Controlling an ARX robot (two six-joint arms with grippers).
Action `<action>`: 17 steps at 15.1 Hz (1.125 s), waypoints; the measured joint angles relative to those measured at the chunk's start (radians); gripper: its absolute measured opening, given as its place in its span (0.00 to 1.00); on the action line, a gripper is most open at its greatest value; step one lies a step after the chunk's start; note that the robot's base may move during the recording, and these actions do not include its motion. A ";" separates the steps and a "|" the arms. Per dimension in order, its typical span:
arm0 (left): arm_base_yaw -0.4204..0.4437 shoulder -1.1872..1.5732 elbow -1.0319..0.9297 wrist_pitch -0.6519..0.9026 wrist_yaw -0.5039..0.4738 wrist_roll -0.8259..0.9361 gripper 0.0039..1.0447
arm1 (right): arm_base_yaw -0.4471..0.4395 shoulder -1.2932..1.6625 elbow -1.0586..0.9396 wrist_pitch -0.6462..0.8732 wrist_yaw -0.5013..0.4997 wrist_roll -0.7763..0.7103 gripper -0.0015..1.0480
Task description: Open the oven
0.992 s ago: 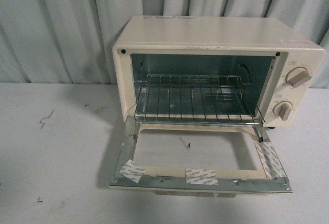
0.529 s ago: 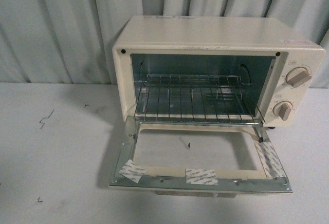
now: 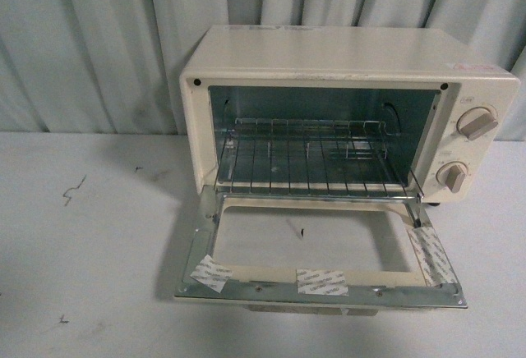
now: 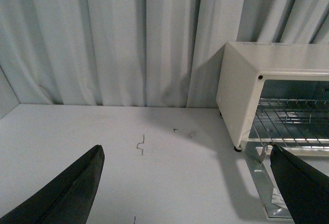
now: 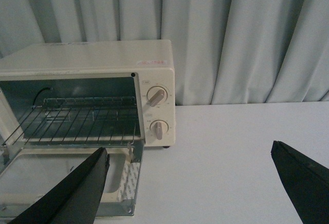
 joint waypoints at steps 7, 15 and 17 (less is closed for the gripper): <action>0.000 0.000 0.000 0.000 0.000 0.000 0.94 | 0.000 0.000 0.000 0.000 0.000 0.000 0.94; 0.000 0.000 0.000 0.000 0.000 0.000 0.94 | 0.000 0.000 0.000 0.000 0.000 0.000 0.94; 0.000 0.000 0.000 0.000 0.000 0.000 0.94 | 0.000 0.000 0.000 0.000 0.000 0.000 0.94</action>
